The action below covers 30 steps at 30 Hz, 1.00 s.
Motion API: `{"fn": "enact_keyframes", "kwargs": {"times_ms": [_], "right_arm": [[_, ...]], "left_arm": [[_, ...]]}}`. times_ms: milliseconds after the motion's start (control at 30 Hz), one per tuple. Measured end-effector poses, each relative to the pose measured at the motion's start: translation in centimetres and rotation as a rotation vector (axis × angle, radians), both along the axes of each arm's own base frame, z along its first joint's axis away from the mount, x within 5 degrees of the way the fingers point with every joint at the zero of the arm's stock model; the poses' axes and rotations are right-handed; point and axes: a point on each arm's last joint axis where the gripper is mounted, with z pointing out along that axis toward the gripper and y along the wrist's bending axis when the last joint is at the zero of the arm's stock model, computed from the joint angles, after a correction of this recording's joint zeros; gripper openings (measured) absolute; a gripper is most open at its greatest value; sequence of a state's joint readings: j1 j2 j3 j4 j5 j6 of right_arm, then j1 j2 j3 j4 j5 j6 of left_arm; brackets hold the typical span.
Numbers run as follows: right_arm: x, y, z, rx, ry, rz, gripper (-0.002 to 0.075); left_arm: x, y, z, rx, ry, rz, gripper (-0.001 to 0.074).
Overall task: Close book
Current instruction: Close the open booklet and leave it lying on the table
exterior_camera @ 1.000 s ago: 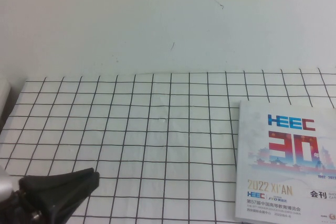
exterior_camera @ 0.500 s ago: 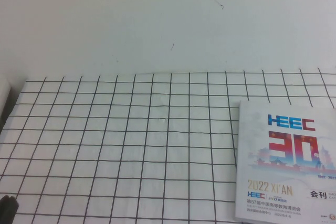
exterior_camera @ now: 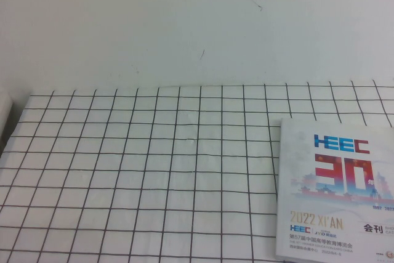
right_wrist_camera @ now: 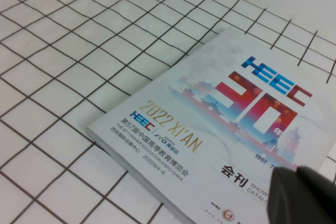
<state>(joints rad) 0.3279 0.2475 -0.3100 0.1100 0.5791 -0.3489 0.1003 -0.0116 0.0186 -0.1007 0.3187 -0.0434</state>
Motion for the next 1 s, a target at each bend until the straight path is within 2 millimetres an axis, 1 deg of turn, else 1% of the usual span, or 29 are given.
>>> {"fn": "enact_keyframes", "kwargs": {"times_ms": [600,700,767,833,867,1000], "right_arm": [[0.0,0.0,0.0,0.0,-0.001,0.0,-0.0003],[-0.5,-0.3,0.2,-0.011,-0.045,0.003,-0.0003],[-1.0,-0.6,0.3,-0.013,-0.094,-0.029,-0.0003],[-1.4,-1.0,-0.1,-0.01,-0.14,-0.077,-0.0003],[-1.6,-1.2,-0.7,-0.011,-0.16,-0.107,-0.0003],[-1.2,-1.7,-4.4,-0.021,-0.164,-0.224,-0.0003]], "left_arm": [[0.0,0.1,0.0,0.01,0.005,0.006,-0.0004],[0.0,0.1,0.0,0.01,0.005,0.006,-0.0004],[0.0,0.1,0.0,0.01,0.006,0.006,-0.0004],[0.0,0.1,0.0,0.01,0.006,0.006,-0.0004],[0.0,0.1,0.0,0.01,0.007,0.006,-0.0004],[0.0,0.1,0.0,0.01,0.006,0.006,-0.0004]]}}
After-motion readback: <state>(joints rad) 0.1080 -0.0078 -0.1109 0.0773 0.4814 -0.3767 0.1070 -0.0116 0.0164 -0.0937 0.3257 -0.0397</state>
